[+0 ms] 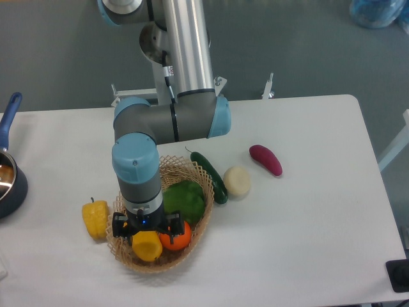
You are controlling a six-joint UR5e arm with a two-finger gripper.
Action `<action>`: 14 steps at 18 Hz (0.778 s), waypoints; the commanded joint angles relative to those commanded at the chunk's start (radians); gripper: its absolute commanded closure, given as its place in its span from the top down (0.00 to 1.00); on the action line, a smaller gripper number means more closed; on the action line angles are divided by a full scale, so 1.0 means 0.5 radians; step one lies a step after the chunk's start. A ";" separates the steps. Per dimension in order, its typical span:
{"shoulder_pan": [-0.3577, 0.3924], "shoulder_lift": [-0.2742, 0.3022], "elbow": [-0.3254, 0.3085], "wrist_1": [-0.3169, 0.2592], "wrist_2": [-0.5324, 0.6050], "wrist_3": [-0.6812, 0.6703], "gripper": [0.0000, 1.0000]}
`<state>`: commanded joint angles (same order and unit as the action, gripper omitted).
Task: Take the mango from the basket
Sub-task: 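Lower the gripper around the yellow mango and close on it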
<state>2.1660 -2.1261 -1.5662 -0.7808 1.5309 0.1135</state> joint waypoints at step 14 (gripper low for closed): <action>-0.028 -0.040 -0.003 0.003 0.003 0.031 1.00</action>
<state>2.1522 -2.1460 -1.5677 -0.7793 1.5324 0.1289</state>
